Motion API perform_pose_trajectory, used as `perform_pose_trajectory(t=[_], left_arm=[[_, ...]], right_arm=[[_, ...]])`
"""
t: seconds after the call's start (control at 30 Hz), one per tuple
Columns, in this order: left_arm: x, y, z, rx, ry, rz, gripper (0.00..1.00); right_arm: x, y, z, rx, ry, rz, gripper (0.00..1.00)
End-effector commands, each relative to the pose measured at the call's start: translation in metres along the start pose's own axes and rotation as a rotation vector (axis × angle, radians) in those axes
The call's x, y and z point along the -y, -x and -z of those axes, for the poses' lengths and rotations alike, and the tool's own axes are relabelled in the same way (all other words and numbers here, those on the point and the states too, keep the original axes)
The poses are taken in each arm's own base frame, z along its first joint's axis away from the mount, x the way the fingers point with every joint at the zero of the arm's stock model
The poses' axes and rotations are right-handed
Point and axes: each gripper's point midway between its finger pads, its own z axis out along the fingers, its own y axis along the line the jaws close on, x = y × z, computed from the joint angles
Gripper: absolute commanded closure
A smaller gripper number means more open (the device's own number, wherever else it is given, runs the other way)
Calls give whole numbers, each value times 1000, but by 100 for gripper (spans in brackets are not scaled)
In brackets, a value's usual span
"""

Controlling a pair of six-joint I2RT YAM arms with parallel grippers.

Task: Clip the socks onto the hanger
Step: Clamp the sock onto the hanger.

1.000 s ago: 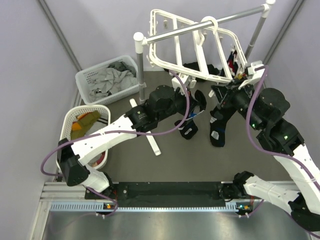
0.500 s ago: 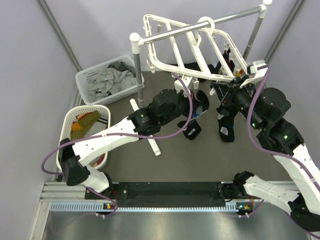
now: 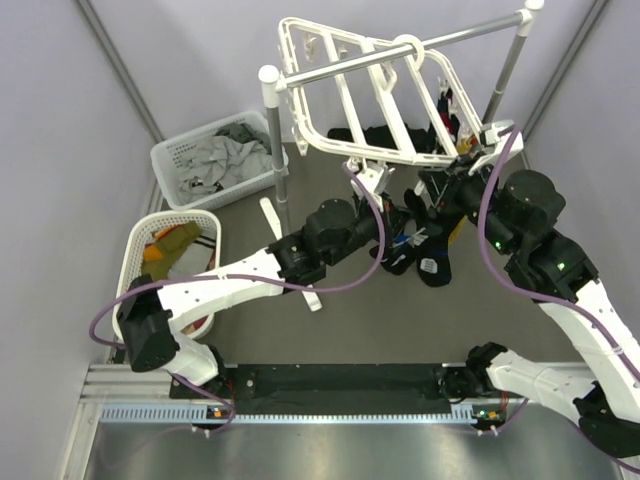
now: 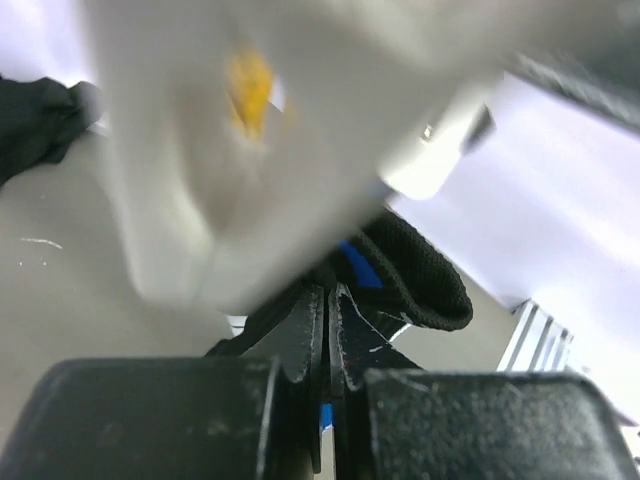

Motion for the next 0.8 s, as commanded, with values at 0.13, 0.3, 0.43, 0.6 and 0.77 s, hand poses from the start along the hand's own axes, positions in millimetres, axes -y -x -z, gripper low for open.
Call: perform_pose_trajectory(t=[0.13, 0.3, 0.43, 0.6, 0.77], left_arm=[[48, 26, 21, 152, -152, -193, 100], [49, 26, 26, 162, -149, -221, 100], [35, 33, 25, 170, -56, -231, 100], [27, 48, 22, 176, 19, -252, 100], [25, 57, 19, 183, 46, -257, 100]], right_arm=[[-6, 0, 0, -8, 25, 5, 91], [-4, 1, 0, -5, 20, 10, 91], [-6, 4, 2, 1, 26, 9, 91], [-7, 10, 7, 14, 35, 13, 91], [-7, 15, 12, 28, 38, 19, 91]])
